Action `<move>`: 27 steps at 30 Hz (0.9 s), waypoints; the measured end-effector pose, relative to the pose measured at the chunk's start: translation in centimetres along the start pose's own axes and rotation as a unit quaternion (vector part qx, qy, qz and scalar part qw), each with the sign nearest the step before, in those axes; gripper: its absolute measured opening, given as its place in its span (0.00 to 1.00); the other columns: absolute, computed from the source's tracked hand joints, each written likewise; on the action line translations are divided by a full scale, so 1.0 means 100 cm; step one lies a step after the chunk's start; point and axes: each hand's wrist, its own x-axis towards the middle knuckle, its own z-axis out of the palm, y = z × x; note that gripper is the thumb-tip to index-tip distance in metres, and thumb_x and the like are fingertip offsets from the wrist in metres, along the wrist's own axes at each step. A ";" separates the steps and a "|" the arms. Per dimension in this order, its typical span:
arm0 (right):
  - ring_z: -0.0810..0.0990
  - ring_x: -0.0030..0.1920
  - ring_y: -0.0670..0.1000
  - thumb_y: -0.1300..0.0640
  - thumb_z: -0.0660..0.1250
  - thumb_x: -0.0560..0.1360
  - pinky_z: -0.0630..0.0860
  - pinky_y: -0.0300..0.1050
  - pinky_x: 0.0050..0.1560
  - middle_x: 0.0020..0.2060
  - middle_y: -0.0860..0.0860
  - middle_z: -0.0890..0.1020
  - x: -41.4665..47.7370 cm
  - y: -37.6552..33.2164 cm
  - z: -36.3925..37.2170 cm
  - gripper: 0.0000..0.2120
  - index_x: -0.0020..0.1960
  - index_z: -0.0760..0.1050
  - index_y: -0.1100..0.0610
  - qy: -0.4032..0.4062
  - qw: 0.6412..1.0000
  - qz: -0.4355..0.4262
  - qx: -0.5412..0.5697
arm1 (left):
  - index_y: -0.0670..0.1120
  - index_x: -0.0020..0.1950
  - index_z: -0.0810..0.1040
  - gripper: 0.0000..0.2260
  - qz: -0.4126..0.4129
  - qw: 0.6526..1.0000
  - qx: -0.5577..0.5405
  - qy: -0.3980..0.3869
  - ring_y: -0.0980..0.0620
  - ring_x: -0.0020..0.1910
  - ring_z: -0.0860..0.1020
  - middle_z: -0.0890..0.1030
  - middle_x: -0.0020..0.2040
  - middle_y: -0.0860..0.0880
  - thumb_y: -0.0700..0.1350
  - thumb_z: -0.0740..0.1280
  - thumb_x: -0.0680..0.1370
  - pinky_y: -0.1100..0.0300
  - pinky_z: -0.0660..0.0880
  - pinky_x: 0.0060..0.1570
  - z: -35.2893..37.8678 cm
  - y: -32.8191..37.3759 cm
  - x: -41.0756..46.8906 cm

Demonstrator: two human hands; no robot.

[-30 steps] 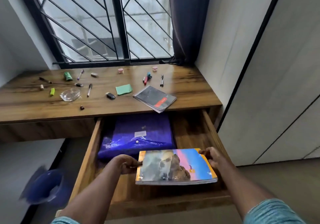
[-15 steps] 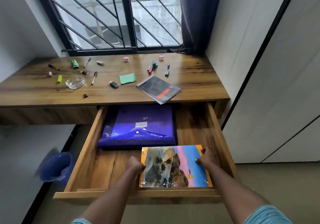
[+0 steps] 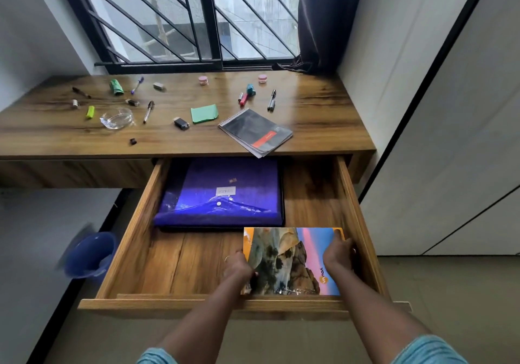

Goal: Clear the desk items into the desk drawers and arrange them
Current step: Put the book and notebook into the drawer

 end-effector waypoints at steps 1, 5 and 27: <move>0.64 0.68 0.62 0.49 0.51 0.82 0.61 0.55 0.67 0.69 0.62 0.64 -0.002 -0.001 0.002 0.23 0.72 0.60 0.61 0.013 1.000 0.002 -0.008 | 0.49 0.69 0.66 0.28 0.003 1.000 0.002 0.001 0.46 0.59 0.76 0.75 0.61 0.44 0.47 0.72 0.72 0.53 0.76 0.58 0.002 -0.001 0.000; 0.65 0.67 0.63 0.56 0.50 0.82 0.64 0.55 0.66 0.68 0.64 0.64 -0.004 0.000 0.015 0.21 0.73 0.59 0.61 0.007 1.000 -0.004 0.022 | 0.57 0.77 0.53 0.37 0.014 0.999 0.028 -0.025 0.46 0.58 0.76 0.73 0.64 0.43 0.45 0.70 0.75 0.54 0.77 0.56 -0.001 -0.005 -0.005; 0.72 0.61 0.60 0.62 0.59 0.77 0.72 0.50 0.57 0.62 0.61 0.70 0.049 -0.129 -0.060 0.15 0.63 0.70 0.63 0.046 0.996 -0.082 -0.004 | 0.44 0.38 0.73 0.12 0.032 0.998 0.033 -0.038 0.45 0.39 0.81 0.78 0.36 0.46 0.50 0.66 0.76 0.58 0.74 0.40 -0.114 0.106 0.049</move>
